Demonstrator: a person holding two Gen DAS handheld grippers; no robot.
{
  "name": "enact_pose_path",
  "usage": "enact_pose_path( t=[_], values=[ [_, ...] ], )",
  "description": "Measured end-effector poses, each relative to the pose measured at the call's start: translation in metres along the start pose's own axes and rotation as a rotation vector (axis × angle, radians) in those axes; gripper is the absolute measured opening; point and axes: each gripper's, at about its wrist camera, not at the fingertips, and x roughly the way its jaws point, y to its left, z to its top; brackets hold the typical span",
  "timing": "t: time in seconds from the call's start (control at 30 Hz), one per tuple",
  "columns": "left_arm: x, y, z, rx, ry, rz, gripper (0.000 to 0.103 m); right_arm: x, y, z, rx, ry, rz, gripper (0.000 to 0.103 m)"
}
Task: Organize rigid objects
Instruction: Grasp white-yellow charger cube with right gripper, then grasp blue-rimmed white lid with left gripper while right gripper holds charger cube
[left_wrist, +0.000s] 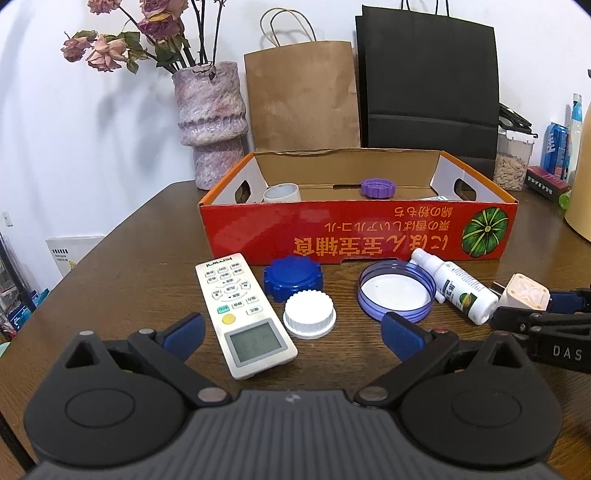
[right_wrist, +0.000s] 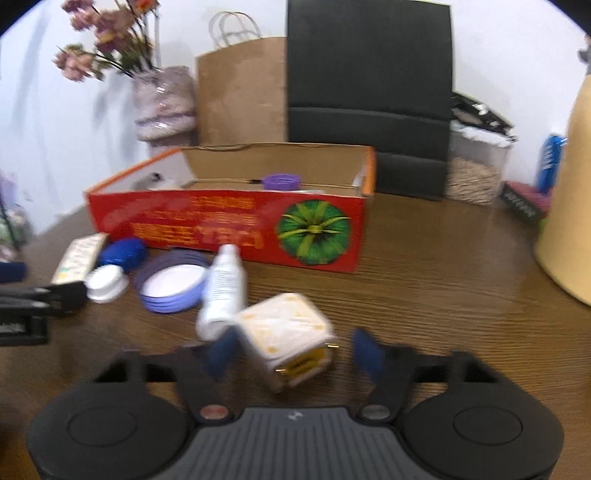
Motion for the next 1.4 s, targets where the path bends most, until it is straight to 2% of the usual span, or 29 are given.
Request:
enact_pose_path(
  t=[0.17, 0.43, 0.83, 1.4],
  values=[
    [0.0, 0.0, 0.0, -0.001, 0.001, -0.002, 0.103, -0.003, 0.001, -0.001, -0.004, -0.021, -0.01, 0.043],
    [0.001, -0.001, 0.0, 0.0, 0.002, -0.001, 0.103, -0.013, 0.003, -0.001, -0.016, -0.081, -0.013, 0.04],
    [0.006, -0.012, 0.004, 0.007, -0.003, -0.022, 0.103, -0.026, -0.004, 0.003, 0.026, -0.182, -0.025, 0.039],
    [0.034, -0.05, 0.013, 0.036, 0.02, -0.069, 0.103, -0.023, -0.011, 0.01, 0.025, -0.233, -0.027, 0.04]
  ],
)
